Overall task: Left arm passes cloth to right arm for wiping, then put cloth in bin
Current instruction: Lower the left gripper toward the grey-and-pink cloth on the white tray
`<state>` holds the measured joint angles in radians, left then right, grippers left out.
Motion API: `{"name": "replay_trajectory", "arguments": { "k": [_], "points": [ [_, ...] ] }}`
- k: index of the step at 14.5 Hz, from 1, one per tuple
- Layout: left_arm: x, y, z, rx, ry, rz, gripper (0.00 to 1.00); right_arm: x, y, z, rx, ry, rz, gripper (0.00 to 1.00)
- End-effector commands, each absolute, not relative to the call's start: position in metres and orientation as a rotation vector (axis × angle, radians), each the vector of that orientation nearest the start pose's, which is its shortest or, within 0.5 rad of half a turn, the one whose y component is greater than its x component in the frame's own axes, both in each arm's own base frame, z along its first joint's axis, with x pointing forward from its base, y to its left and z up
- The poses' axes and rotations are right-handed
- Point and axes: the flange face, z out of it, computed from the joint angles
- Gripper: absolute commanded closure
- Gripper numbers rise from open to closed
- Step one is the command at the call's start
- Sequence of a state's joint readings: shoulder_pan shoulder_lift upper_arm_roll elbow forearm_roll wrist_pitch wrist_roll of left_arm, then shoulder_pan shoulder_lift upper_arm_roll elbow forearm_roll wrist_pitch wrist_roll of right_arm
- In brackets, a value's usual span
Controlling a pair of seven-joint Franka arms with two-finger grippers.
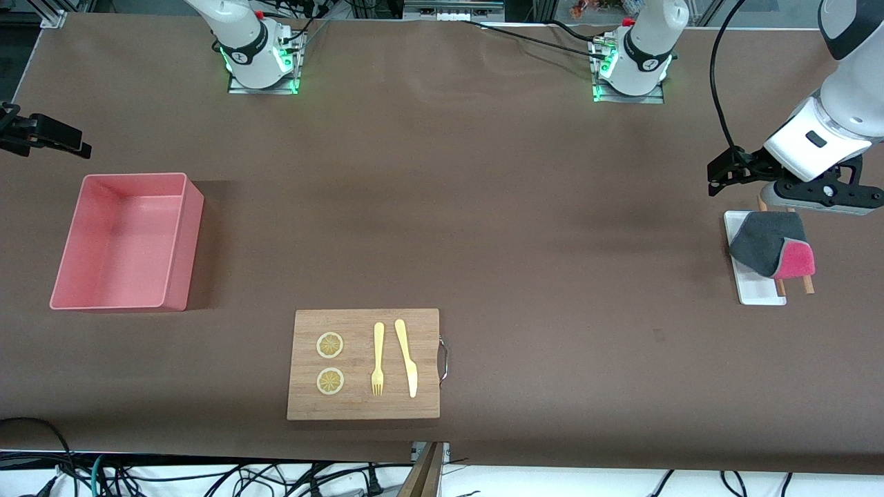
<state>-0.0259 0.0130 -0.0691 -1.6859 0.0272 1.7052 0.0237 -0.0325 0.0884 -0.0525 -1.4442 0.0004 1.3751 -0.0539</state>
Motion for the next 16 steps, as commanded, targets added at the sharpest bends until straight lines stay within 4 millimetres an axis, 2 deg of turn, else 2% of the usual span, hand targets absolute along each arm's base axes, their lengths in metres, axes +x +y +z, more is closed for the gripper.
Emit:
{"name": "replay_trajectory", "arguments": {
  "k": [1,16],
  "points": [
    [0.5702,-0.0482,0.5782,-3.116,0.207,-0.018,0.0,0.5623,-0.046,0.623,-3.134,0.054,0.229,0.0],
    [0.572,-0.0465,0.5743,-3.118,0.188,-0.003,0.0,0.5651,-0.0468,0.6213,-3.132,0.054,0.231,0.0]
  ]
}}
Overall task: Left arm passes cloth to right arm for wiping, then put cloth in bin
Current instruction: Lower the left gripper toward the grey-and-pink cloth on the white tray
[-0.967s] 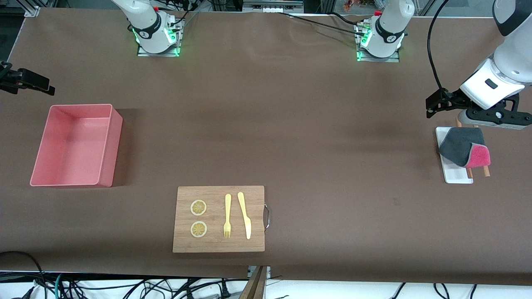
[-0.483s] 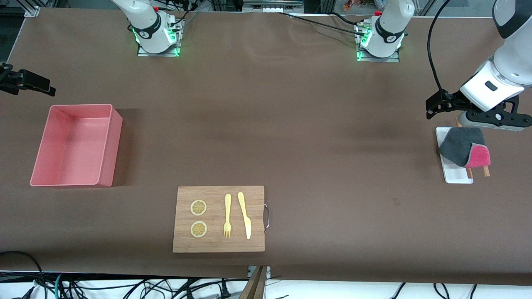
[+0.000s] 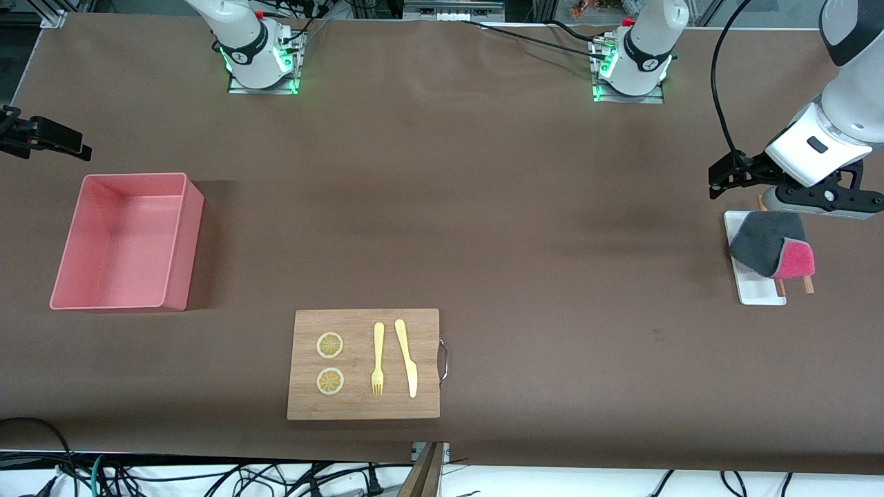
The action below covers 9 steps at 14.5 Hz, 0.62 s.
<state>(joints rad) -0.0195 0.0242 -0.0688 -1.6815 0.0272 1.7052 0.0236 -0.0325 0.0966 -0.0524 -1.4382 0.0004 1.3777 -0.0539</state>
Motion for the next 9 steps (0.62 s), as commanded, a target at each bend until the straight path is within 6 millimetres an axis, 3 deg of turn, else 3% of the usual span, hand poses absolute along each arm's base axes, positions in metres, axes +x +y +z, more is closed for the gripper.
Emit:
{"name": "replay_trajectory", "arguments": {
  "k": [1,9],
  "points": [
    [0.572,-0.0465,0.5743,-3.118,0.188,-0.003,0.0,0.5651,-0.0468,0.6213,-3.132,0.054,0.231,0.0],
    [0.571,-0.0462,0.5735,-3.115,0.193,0.011,0.0,0.5651,-0.0466,0.6213,-3.131,0.054,0.231,0.0]
  ]
}}
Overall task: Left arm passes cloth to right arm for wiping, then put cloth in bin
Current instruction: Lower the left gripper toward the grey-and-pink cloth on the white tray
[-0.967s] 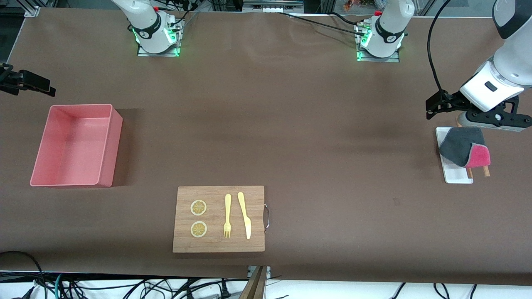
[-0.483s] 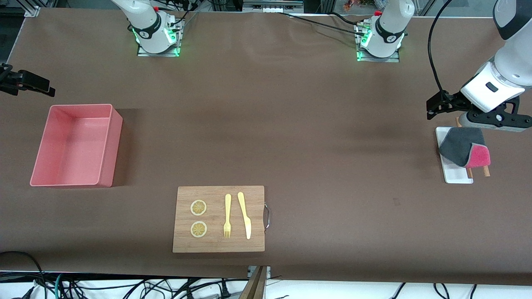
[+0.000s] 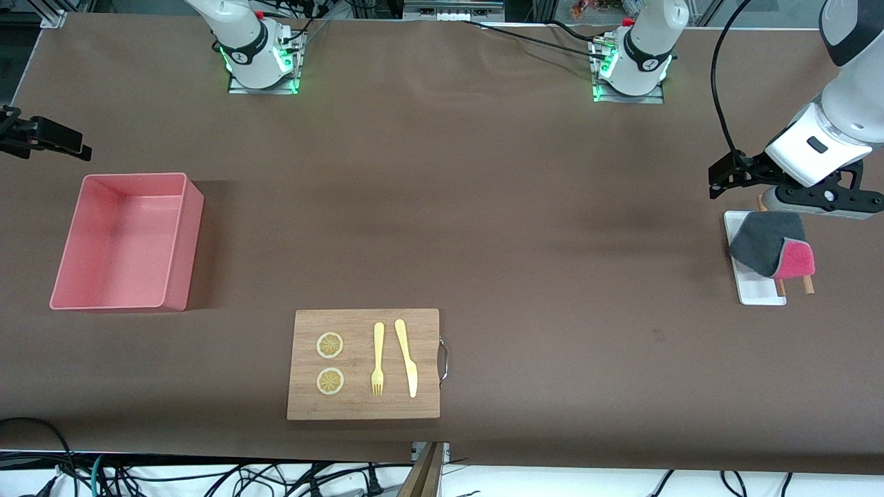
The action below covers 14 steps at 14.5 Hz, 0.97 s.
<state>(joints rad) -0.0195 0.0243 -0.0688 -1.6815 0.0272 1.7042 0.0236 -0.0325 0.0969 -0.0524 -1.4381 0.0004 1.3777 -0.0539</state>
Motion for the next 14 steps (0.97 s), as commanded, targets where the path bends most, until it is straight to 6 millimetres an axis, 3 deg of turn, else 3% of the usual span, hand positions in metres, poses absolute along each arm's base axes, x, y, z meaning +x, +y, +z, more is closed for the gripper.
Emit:
{"name": "replay_trajectory", "arguments": {
  "k": [1,6,10,12,14],
  "points": [
    [0.571,-0.046,0.572,-3.115,0.195,0.018,0.0,0.565,-0.047,0.621,-3.131,0.054,0.231,0.0],
    [0.564,-0.042,0.564,-3.092,0.423,0.128,0.0,0.566,-0.047,0.621,-3.129,0.056,0.231,0.0],
    [0.565,-0.026,0.543,-2.924,0.697,0.271,0.0,0.566,-0.048,0.621,-3.13,0.058,0.224,0.0],
    [0.569,-0.014,0.534,-2.842,0.851,0.322,0.0,0.566,-0.048,0.621,-3.131,0.058,0.224,0.0],
    [0.574,0.017,0.518,-2.789,1.012,0.393,0.0,0.566,-0.048,0.621,-3.132,0.058,0.224,0.0]
  ]
}}
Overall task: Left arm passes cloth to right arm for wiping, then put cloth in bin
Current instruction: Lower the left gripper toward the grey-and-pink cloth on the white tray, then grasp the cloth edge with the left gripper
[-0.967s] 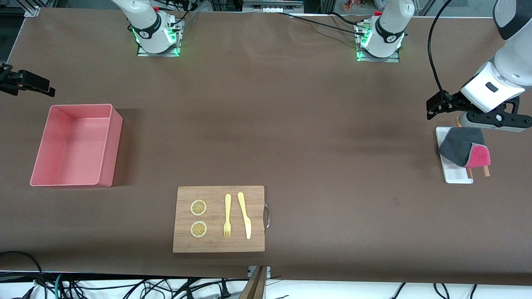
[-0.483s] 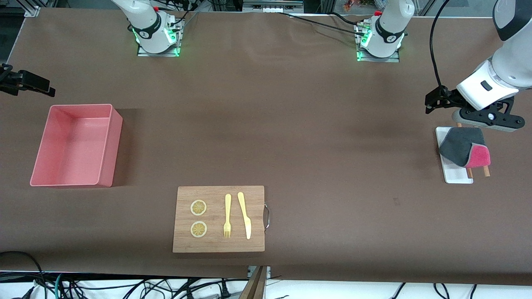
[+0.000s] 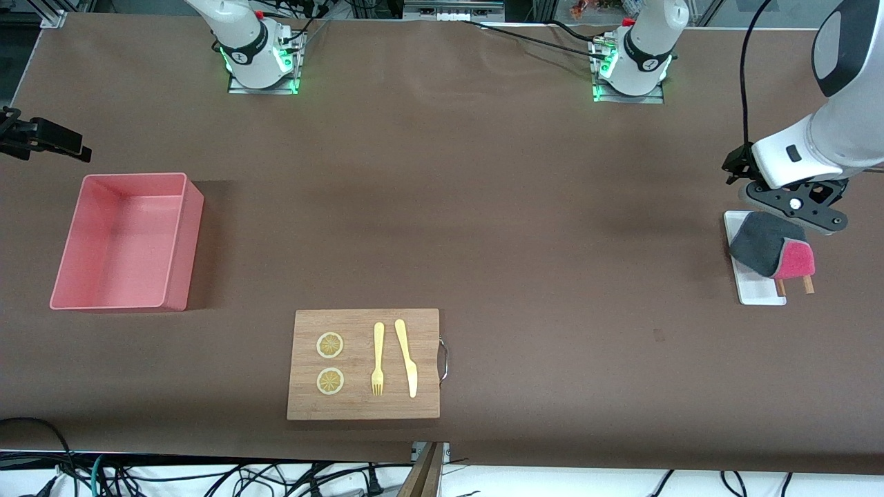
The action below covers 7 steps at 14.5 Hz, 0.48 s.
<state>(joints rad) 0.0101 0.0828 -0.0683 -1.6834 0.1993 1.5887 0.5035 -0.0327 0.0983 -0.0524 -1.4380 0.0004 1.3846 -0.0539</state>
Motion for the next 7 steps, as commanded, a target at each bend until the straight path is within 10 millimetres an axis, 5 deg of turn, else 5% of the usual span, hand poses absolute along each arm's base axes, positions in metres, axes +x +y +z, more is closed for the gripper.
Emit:
{"name": "replay_trajectory", "arguments": {
  "k": [1,7],
  "points": [
    [0.578,0.035,0.511,-2.766,1.09,0.411,0.0,0.566,-0.048,0.621,-3.132,0.058,0.224,0.0],
    [0.578,0.116,0.441,-2.546,1.439,0.274,0.0,0.567,-0.048,0.619,-3.129,0.041,0.228,0.0]
  ]
}}
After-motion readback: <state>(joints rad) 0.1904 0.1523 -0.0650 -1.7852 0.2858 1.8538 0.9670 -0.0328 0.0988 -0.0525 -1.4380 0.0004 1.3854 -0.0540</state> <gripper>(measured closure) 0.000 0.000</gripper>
